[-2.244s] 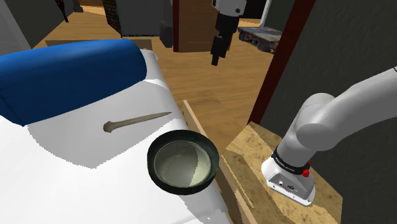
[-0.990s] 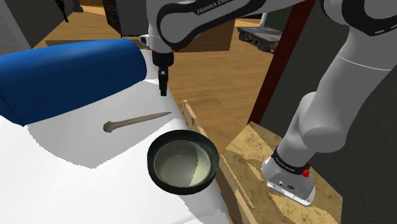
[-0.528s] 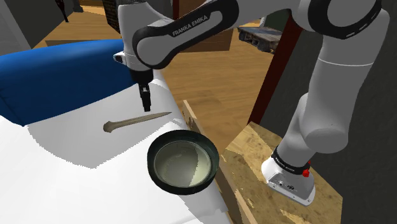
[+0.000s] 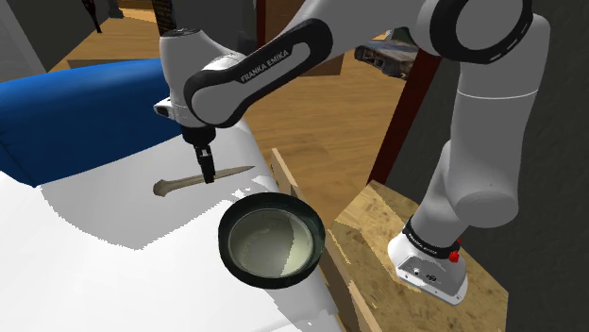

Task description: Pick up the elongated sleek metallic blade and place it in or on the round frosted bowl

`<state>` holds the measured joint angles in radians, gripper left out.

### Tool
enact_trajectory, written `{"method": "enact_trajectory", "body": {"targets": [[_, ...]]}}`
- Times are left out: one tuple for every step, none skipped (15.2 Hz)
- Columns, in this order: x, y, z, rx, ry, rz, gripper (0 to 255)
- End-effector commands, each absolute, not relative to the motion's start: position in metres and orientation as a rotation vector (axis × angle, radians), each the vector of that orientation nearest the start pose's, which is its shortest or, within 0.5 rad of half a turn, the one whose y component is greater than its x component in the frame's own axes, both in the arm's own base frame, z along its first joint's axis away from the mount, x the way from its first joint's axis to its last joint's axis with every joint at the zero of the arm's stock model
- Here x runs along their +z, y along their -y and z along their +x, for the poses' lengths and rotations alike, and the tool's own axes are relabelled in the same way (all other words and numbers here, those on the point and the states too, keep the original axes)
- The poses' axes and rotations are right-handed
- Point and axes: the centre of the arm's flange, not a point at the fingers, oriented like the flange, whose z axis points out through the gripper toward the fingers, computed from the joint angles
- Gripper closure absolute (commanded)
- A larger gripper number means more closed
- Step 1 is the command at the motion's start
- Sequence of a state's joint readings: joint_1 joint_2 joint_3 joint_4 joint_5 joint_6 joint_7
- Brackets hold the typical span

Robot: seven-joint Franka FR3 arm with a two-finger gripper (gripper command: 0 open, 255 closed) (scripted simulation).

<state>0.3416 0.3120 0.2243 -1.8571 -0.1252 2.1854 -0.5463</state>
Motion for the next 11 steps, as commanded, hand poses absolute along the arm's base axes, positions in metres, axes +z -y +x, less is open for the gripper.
{"method": "enact_trajectory", "body": {"targets": [[0.3482,-0.3271,0.5381,-0.042,1.757,-2.646,0],[0.3398,-0.327,0.5384,-0.042,1.757,-2.646,0],[0.3399,-0.327,0.5383,-0.042,1.757,-2.646,0],[0.3398,-0.327,0.5384,-0.042,1.757,-2.646,0],[0.3398,-0.327,0.5384,-0.042,1.757,-2.646,0],[0.3398,-0.327,0.5384,-0.042,1.757,-2.646,0],[0.3398,-0.327,0.5384,-0.042,1.757,-2.646,0],[0.3398,-0.327,0.5384,-0.042,1.757,-2.646,0],[0.3398,-0.327,0.5384,-0.042,1.757,-2.646,0],[0.3399,-0.327,0.5384,-0.042,1.757,-2.646,0],[0.3399,-0.327,0.5384,-0.042,1.757,-2.646,255]]}}
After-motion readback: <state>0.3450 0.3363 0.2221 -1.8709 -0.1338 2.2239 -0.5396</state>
